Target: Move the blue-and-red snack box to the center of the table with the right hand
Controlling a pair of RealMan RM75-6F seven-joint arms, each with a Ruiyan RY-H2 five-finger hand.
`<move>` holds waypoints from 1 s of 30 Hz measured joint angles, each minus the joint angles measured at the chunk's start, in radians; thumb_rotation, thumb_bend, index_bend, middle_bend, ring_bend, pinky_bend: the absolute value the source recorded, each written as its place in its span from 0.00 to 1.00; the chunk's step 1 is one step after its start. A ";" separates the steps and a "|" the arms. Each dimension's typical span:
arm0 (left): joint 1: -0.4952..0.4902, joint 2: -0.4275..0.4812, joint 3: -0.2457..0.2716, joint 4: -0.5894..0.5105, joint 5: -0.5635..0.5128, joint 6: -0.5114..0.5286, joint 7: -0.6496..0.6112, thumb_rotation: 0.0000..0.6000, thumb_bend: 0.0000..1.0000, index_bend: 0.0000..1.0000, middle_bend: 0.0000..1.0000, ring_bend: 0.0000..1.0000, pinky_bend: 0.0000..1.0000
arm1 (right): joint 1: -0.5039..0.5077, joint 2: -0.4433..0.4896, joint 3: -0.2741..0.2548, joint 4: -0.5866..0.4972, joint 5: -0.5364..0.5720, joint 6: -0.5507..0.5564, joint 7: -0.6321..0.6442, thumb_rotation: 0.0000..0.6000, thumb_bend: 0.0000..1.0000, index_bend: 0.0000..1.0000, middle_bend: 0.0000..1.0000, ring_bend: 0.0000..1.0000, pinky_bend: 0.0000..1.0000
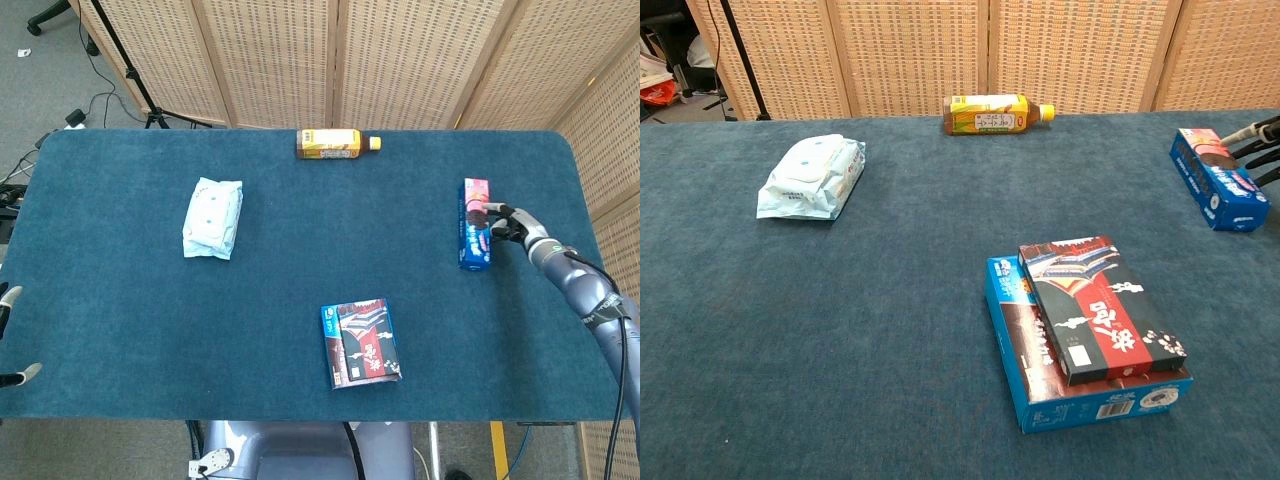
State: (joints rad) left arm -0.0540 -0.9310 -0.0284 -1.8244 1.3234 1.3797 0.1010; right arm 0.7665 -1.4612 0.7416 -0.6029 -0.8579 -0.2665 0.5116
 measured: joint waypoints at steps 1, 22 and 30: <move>0.000 0.001 0.000 0.001 0.001 0.000 -0.004 1.00 0.00 0.00 0.00 0.00 0.00 | 0.003 -0.003 0.001 -0.006 0.007 -0.001 -0.006 1.00 1.00 0.14 0.10 0.06 0.29; -0.003 0.011 0.003 0.009 0.005 -0.006 -0.039 1.00 0.00 0.00 0.00 0.00 0.00 | 0.097 0.013 -0.136 -0.282 0.096 0.140 0.137 1.00 1.00 0.14 0.10 0.07 0.30; -0.004 0.014 0.005 0.013 0.007 -0.012 -0.053 1.00 0.00 0.00 0.00 0.00 0.00 | 0.163 0.035 -0.253 -0.369 0.136 0.227 0.209 1.00 1.00 0.14 0.10 0.07 0.30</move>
State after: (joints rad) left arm -0.0580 -0.9167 -0.0229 -1.8115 1.3306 1.3676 0.0483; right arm 0.9291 -1.4262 0.4891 -0.9723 -0.7215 -0.0400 0.7208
